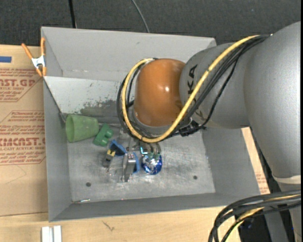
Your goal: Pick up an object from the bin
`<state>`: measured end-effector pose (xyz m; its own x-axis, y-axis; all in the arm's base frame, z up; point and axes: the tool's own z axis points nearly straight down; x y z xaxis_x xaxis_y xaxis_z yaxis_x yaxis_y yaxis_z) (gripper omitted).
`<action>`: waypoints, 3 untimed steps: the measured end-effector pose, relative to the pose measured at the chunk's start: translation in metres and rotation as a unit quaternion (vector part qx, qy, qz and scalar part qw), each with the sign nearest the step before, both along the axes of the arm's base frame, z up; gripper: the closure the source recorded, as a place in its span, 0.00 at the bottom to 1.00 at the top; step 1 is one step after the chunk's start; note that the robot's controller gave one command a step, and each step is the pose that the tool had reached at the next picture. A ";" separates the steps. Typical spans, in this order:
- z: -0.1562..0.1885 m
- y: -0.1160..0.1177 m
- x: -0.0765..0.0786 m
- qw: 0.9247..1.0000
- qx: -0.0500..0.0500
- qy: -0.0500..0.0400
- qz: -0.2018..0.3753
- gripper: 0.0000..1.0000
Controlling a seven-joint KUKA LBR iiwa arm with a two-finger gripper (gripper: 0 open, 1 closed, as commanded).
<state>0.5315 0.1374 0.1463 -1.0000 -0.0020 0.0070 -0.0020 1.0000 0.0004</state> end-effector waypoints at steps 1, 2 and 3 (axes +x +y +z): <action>-0.075 -0.036 0.030 0.999 0.002 -0.011 0.053 0.00; -0.073 -0.034 0.029 0.999 0.002 -0.007 0.054 1.00; 0.050 -0.035 0.007 0.985 0.001 -0.007 0.170 1.00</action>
Offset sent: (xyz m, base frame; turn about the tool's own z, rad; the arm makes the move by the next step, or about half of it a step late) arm 0.0259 -0.0359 -0.0763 -0.1077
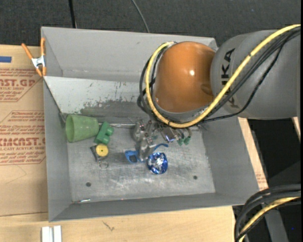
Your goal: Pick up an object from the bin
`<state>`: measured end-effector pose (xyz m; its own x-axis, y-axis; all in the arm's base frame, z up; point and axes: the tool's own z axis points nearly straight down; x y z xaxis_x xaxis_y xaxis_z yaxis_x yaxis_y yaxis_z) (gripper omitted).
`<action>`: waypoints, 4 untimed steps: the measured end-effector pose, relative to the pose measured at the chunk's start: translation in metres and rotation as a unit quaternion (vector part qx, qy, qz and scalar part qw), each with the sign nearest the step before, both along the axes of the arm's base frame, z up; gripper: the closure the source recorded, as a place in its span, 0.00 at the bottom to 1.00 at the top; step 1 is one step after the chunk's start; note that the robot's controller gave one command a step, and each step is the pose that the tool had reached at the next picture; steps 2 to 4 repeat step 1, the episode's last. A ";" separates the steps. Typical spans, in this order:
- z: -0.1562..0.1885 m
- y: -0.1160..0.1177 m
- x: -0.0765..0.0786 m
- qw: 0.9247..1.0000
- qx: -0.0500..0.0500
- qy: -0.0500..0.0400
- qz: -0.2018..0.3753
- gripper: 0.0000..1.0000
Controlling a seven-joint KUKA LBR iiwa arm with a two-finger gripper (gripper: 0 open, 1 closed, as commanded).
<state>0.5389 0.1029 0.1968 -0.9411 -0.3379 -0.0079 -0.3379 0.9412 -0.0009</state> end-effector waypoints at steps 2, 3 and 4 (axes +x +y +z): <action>0.107 -0.084 0.016 0.994 -0.002 -0.001 0.112 1.00; 0.107 -0.084 0.016 0.994 -0.002 -0.001 0.112 1.00; 0.107 -0.084 0.016 0.994 -0.002 -0.001 0.112 1.00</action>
Offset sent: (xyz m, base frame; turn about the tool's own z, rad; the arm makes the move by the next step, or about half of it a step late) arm 0.0141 -0.0823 0.1036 -0.2292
